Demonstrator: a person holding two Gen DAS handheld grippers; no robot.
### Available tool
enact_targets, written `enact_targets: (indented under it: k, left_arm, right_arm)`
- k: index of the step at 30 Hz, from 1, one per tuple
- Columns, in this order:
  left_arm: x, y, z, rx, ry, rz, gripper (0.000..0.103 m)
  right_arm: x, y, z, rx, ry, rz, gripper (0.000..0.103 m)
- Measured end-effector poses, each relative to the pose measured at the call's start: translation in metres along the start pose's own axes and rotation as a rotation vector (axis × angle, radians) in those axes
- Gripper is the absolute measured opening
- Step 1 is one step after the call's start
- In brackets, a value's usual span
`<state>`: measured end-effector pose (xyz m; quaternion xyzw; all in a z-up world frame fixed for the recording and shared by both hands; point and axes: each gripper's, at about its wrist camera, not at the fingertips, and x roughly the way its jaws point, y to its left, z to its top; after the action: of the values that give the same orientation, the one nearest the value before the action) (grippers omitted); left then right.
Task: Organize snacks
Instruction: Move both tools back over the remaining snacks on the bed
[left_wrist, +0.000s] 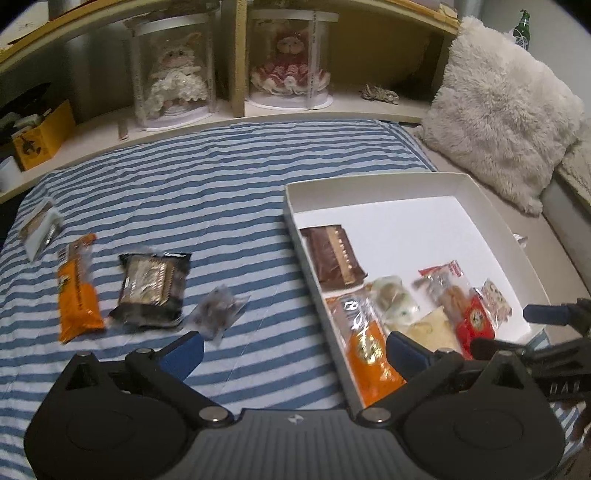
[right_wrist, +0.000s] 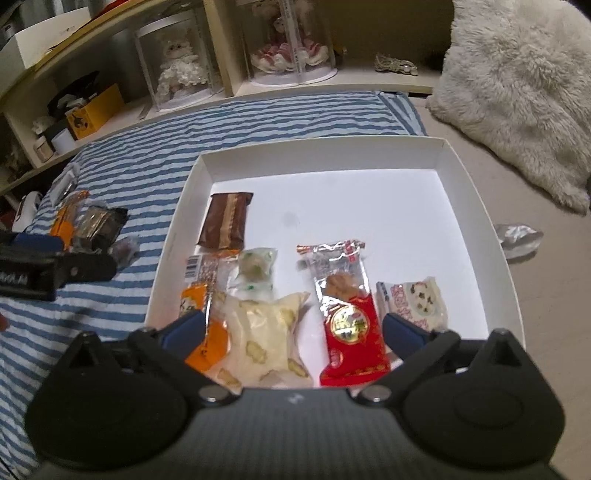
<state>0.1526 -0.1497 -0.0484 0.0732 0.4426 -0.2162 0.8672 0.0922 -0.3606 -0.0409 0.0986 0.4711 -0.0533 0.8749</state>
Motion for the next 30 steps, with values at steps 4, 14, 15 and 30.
enact_targets:
  k: [4,14,15,30]
  left_arm:
    - [-0.01,0.007,-0.009,-0.018,-0.009,-0.006,0.103]
    - [-0.037,0.031,-0.026,-0.052,-0.043,0.014,0.103]
    - [-0.04,0.035,-0.028,-0.059,-0.053,0.019,0.103]
    - [-0.058,0.09,-0.049,-0.134,-0.105,0.103,0.103]
  right_arm:
    - [-0.003,0.0,-0.002,0.007,0.0,-0.005,0.102]
    - [-0.013,0.009,0.0,-0.003,-0.044,0.014,0.102]
    - [-0.013,0.012,0.0,-0.012,-0.045,0.012,0.102]
    - [-0.022,0.054,0.008,-0.088,-0.103,0.072,0.102]
